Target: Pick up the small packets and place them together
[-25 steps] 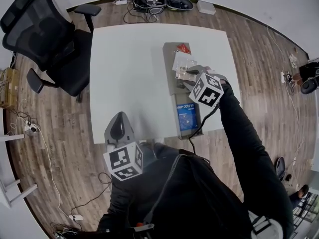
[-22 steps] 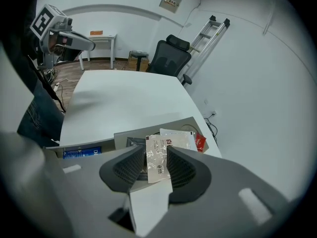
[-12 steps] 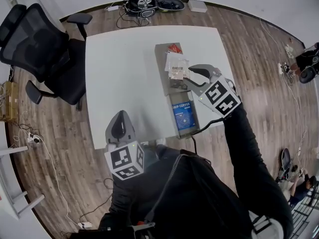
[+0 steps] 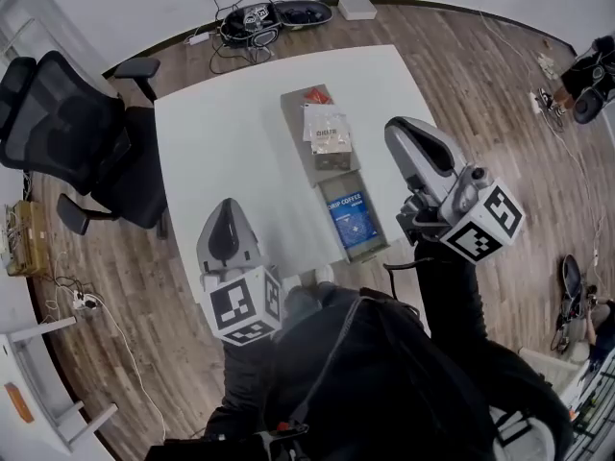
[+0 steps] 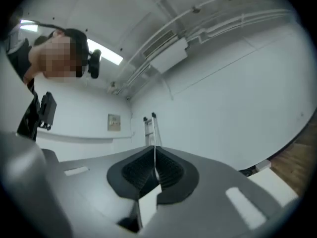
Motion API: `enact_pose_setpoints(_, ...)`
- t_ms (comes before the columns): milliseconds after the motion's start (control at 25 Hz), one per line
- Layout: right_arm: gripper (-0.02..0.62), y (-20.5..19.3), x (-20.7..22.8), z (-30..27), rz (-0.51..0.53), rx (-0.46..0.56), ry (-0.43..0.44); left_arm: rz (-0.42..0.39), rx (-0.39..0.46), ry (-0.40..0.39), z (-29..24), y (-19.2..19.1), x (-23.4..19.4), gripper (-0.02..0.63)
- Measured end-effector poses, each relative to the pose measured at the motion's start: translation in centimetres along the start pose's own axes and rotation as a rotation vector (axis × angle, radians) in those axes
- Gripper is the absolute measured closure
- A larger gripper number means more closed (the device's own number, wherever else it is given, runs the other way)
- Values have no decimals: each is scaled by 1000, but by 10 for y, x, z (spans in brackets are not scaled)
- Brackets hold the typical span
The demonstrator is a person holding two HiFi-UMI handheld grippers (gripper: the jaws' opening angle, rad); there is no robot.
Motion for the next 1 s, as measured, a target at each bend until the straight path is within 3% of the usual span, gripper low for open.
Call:
enact_pose_setpoints(40, 594, 5, -1, 5, -38, 63, -11, -10, 28, -1, -1, 11, 1, 607)
enact_pose_setpoints(120, 594, 9, -3, 9, -84, 123, -32, -34, 89, -3, -3, 35, 4, 607)
enact_pose_setpoints(440, 594, 1, -20, 10, -48, 87, -49, -122, 272, -49, 11, 107, 27, 607)
enact_pose_setpoints(1000, 595, 0, -27, 9, -17, 73, -31, -142, 285, -63, 17, 112, 31, 607)
Point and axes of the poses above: the fingertips, and each gripper's own axes: z backward along the fingers, x to its right, y out of its top, the point moved 5 cm from there along z, backward along the fingers, and after that the axes turned 9 degrees about -z, right-handed, at the moved point
